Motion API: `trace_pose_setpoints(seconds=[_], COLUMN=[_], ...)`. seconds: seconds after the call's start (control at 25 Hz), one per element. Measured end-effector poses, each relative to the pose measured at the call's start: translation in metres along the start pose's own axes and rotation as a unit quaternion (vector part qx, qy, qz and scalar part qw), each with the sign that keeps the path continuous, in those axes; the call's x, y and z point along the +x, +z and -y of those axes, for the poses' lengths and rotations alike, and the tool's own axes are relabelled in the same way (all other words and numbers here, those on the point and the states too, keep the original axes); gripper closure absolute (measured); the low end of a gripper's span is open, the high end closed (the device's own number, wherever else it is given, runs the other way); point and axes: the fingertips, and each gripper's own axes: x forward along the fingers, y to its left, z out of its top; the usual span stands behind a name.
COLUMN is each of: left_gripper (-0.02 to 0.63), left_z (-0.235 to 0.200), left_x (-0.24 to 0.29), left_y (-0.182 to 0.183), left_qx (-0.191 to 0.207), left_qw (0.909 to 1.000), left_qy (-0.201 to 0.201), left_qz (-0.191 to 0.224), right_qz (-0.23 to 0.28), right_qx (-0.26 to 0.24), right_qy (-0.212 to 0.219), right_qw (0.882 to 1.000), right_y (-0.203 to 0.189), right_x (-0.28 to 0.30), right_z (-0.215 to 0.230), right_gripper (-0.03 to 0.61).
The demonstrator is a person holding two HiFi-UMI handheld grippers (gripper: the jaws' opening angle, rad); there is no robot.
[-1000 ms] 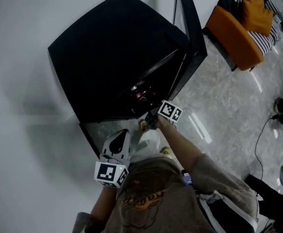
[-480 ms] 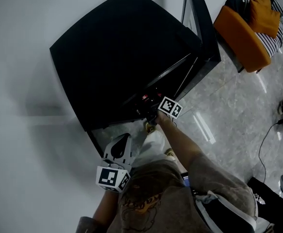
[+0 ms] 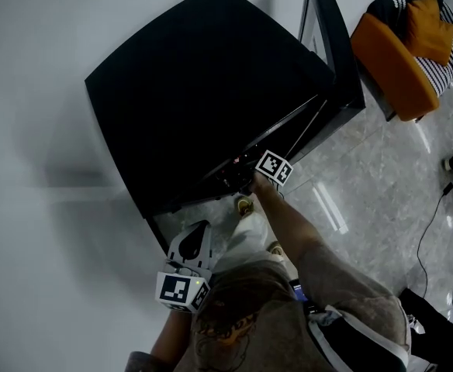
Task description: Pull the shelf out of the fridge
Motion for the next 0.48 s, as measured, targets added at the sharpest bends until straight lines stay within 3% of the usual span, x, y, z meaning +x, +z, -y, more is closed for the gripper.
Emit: trace_pose_setpoints(seconds=[0.24, 0.48], left_gripper=[0.609, 0.607], left_z=[-0.004, -0.005], left_x=[0.0, 0.001], left_y=[-0.002, -0.002], left_qx=[-0.004, -0.002], left_qw=[1.0, 0.9999], left_qy=[0.008, 0.009], left_qz=[-0.004, -0.006], right_qz=[0.0, 0.006], right_qx=[0.022, 0.039], right_qy=[0.016, 0.033], right_qw=[1.0, 0.999], right_y=[-0.001, 0.0], right_x=[0.014, 0.022], right_z=[-0.002, -0.008], right_gripper=[0.485, 0.538])
